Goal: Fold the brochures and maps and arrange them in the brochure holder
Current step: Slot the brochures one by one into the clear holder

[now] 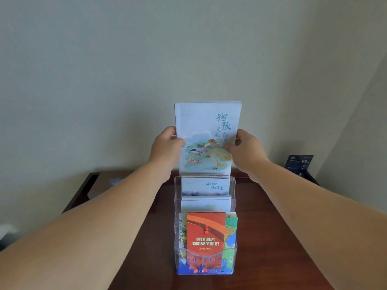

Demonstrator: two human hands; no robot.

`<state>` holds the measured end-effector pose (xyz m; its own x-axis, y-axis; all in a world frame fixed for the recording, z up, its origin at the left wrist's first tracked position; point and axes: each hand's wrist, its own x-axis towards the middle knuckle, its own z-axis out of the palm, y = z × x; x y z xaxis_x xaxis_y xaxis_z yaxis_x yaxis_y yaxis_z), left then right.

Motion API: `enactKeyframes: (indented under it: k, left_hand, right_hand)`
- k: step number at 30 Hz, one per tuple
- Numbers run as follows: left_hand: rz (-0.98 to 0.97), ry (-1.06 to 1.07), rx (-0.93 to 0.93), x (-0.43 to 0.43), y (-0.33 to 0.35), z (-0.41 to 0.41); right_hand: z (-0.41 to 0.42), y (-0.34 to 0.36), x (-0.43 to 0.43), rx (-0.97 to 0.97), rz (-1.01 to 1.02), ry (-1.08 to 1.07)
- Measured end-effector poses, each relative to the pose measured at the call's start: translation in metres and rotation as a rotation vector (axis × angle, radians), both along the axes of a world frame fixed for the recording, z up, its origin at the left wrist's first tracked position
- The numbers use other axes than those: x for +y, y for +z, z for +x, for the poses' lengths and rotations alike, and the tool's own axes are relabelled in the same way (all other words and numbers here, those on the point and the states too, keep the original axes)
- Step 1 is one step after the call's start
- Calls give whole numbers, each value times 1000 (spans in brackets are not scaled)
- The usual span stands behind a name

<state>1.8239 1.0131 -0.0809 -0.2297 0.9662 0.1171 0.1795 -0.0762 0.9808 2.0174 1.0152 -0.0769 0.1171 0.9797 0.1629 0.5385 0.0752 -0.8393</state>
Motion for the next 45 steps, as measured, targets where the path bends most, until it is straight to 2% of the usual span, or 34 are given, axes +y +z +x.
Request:
enactKeyframes:
  k: [6, 12, 17, 28, 35, 42, 45]
  left_hand:
    - [-98, 49, 196, 7, -31, 0]
    - [-76, 133, 455, 0, -57, 5]
    - [-169, 181, 400, -4, -68, 13]
    - [-203, 159, 563, -6, -63, 13]
    - [-254, 119, 486, -11, -63, 17]
    - [-128, 179, 476, -20, -66, 7]
    - [-116, 221, 491, -27, -72, -5]
  right_hand:
    - [5, -23, 4, -164, -77, -23]
    - [2, -42, 4, -232, -100, -70]
    - [-2, -50, 3, -290, -88, -84]
    - [-10, -62, -5, -212, -143, -93]
    - [-14, -65, -12, -210, -172, -94]
    - [-7, -65, -23, -166, -148, -82]
    - [2, -68, -30, -129, -113, -139]
